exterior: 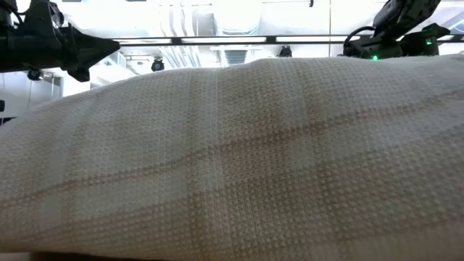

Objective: Build produce basket
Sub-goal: Put the pink peach into the blue basket

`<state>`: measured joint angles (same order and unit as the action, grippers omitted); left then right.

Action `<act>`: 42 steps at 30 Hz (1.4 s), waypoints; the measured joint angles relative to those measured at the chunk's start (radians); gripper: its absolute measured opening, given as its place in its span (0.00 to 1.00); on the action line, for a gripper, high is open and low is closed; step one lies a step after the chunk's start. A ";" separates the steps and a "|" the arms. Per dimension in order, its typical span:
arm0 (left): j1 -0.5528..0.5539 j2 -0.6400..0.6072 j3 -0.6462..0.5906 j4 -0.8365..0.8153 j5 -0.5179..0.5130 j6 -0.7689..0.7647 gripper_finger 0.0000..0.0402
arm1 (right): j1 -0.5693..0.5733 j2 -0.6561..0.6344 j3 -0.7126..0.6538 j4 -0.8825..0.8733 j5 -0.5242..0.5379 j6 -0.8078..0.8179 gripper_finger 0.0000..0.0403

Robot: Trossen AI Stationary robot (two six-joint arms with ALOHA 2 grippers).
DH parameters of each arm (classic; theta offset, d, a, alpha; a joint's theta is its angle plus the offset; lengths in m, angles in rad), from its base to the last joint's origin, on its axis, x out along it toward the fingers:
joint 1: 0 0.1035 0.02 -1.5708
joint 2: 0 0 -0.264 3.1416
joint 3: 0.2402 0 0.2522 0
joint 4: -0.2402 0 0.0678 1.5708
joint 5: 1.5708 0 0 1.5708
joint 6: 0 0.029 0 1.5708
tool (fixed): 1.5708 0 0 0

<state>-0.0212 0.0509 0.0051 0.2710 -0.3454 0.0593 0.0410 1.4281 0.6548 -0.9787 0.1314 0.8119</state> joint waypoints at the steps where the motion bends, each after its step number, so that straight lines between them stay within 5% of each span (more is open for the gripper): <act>1: 0.000 0.000 0.000 0.002 0.000 0.000 0.00 | 0.000 0.000 0.000 0.000 0.000 0.000 0.91; 9: 0.000 0.000 0.000 0.001 0.000 0.000 0.00 | -0.001 -0.002 -0.005 0.008 -0.001 0.000 0.88; 25: 0.000 0.001 0.000 0.001 0.000 0.000 0.00 | -0.001 -0.001 -0.006 0.016 0.006 -0.002 0.60; 42: 0.000 0.001 0.000 0.000 0.000 0.000 0.00 | 0.000 -0.002 -0.005 0.016 0.003 -0.008 0.58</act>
<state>-0.0212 0.0518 0.0051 0.2710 -0.3454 0.0597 0.0406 1.4265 0.6498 -0.9627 0.1341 0.8036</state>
